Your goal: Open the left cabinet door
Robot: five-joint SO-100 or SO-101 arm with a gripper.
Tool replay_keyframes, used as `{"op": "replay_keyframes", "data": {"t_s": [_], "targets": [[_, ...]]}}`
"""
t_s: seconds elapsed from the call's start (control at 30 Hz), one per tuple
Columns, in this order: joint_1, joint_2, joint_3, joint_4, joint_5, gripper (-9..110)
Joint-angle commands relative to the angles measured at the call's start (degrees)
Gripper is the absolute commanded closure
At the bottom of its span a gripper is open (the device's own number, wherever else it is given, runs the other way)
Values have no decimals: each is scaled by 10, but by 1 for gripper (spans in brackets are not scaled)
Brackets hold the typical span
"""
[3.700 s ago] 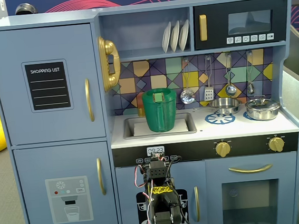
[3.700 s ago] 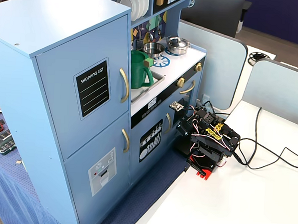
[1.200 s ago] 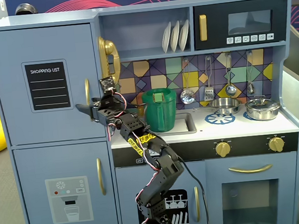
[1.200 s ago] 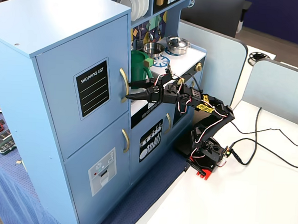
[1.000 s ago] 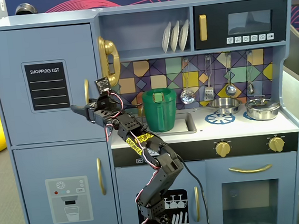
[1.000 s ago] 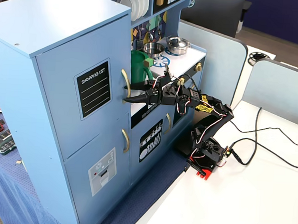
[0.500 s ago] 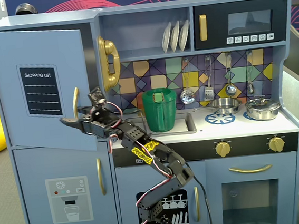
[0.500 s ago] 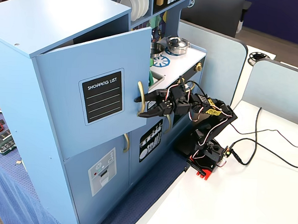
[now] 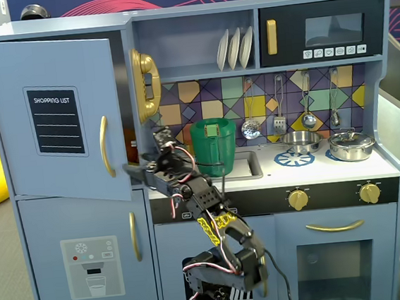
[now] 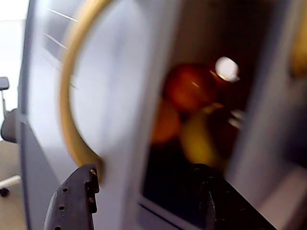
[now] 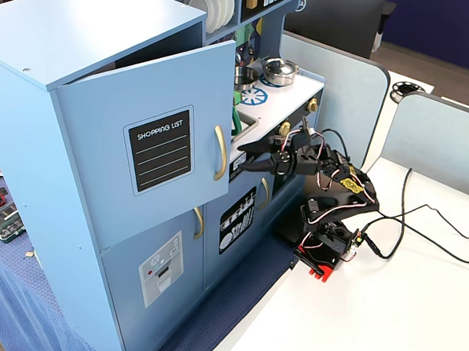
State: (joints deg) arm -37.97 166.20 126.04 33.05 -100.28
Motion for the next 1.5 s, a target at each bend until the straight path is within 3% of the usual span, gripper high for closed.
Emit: {"op": "replay_keyframes", "data": {"t_s": [0.0,0.27,1.03,1.2,1.47], "targets": [[67,-14,5,-5,19,86],[38,-148,18,-186,-23,86],[-243,-166,-11,-192,-145,87],[-112,-167,22,-183,-83,89],[166,-87,185,-4,-25,90]]}}
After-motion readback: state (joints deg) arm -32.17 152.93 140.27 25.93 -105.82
